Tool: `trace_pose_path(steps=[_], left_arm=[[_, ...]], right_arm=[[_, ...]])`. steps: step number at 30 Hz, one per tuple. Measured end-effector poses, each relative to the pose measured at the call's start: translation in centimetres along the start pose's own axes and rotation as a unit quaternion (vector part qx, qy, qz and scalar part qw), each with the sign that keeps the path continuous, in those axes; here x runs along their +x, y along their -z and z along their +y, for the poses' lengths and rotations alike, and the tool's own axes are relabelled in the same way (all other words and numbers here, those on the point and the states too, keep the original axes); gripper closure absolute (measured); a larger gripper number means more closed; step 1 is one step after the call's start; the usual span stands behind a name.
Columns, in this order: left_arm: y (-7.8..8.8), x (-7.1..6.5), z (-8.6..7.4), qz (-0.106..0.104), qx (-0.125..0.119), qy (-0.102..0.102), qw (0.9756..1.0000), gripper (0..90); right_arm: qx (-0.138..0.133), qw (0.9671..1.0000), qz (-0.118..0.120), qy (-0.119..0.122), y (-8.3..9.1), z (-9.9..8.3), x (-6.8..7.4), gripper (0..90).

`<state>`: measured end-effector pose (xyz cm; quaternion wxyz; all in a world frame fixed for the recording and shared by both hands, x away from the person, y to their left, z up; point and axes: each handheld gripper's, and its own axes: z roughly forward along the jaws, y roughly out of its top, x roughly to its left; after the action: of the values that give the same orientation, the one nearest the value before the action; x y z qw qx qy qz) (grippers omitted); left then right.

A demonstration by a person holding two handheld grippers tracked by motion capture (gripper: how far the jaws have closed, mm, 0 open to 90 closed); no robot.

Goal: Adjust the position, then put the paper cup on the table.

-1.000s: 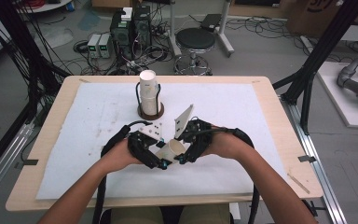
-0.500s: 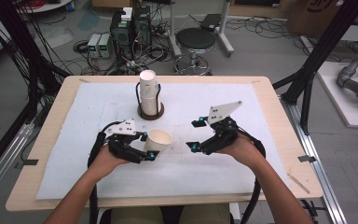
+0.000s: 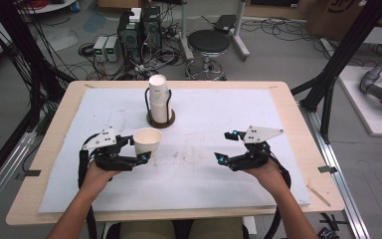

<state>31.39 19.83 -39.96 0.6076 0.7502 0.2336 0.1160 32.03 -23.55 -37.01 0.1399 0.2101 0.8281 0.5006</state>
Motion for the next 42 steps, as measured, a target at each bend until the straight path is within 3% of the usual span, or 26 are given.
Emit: trace_pose_path(steps=[5,9,14,17,23,33,39,42], left_arm=[[0.9,0.3,-0.3,0.017,-0.021,0.001,0.9996,34.4],[1.6,0.4,-0.6,0.038,-0.039,-0.001,0.9985,34.3],[2.8,0.8,-1.0,0.087,-0.072,-0.001,0.9936,34.0],[3.4,1.2,-1.1,0.102,-0.093,0.007,0.9905,34.0],[4.0,1.3,-1.2,0.117,-0.109,0.01,0.987,33.9],[4.5,1.8,-1.4,0.125,-0.118,0.007,0.9851,33.9],[4.7,2.8,-1.6,0.132,-0.127,0.001,0.9831,33.9],[4.7,3.8,-1.8,0.14,-0.137,0.008,0.9806,33.9]], right_arm=[[-0.027,0.9989,-0.028,-0.026,0.8,-2.3,-0.5,21.8],[-0.028,0.9982,-0.043,-0.031,1.4,-3.2,-0.7,21.8],[-0.031,0.9972,-0.06,-0.033,2.2,-3.6,-0.8,21.7],[-0.035,0.9961,-0.071,-0.039,2.5,-3.8,-1.2,21.8],[-0.036,0.9955,-0.079,-0.038,2.8,-4.0,-1.1,21.8],[-0.042,0.9951,-0.081,-0.04,3.1,-4.0,-1.1,21.8],[-0.038,0.9953,-0.079,-0.042,2.9,-4.1,-1.0,21.8],[-0.037,0.9953,-0.078,-0.043,2.8,-4.1,-1.0,21.8]])
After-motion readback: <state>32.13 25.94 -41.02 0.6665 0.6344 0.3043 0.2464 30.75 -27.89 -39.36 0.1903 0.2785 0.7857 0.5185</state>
